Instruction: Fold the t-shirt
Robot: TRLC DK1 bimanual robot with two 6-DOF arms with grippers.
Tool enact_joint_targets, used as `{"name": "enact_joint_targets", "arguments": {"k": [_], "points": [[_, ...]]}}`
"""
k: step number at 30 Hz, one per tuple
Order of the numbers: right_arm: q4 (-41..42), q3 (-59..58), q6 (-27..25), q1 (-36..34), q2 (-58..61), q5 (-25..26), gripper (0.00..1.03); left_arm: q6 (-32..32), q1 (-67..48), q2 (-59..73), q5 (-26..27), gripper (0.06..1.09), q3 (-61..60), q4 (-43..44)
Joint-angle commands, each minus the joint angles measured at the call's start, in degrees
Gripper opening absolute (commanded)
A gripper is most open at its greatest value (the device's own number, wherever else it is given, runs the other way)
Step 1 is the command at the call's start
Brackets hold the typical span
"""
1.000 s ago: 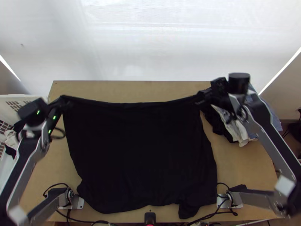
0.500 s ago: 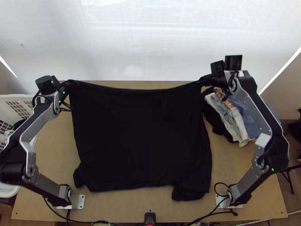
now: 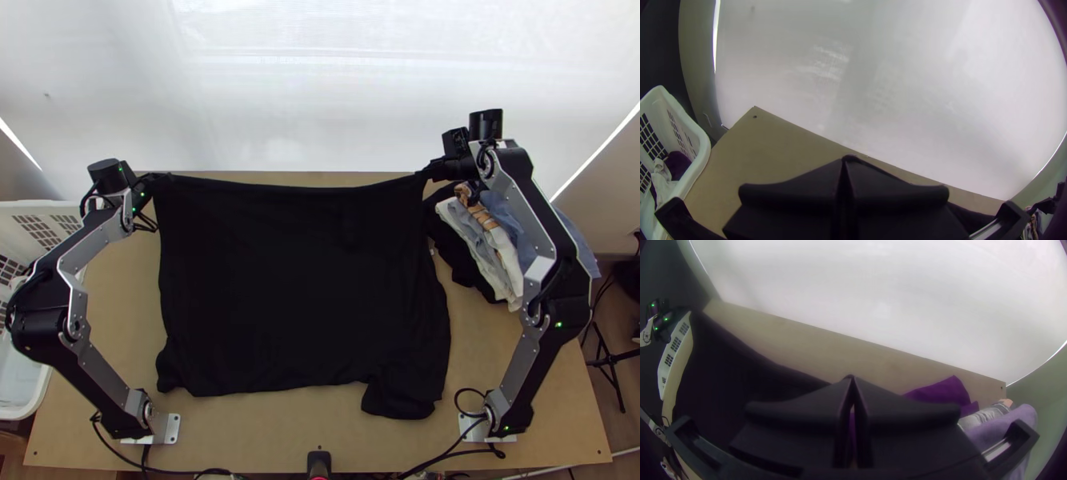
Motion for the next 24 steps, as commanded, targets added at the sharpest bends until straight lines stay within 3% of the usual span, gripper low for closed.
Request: {"name": "enact_joint_targets", "arguments": {"k": [1, 18, 24], "points": [[-1.7, 1.5, 0.3, -0.5, 2.6, 0.0, 0.03, 0.8, 1.5, 3.0, 0.0, 0.09, 2.4, -1.4], [-4.5, 4.4, 0.6, -1.6, 5.1, 0.1, 0.03, 1.4, 4.6, 10.2, -0.6, 0.09, 11.0, -5.0], [-6.3, 10.4, 1.0, -1.3, 8.3, 0.1, 0.03, 1.7, 4.7, 11.5, -0.7, 0.09, 13.4, -5.1]]}}
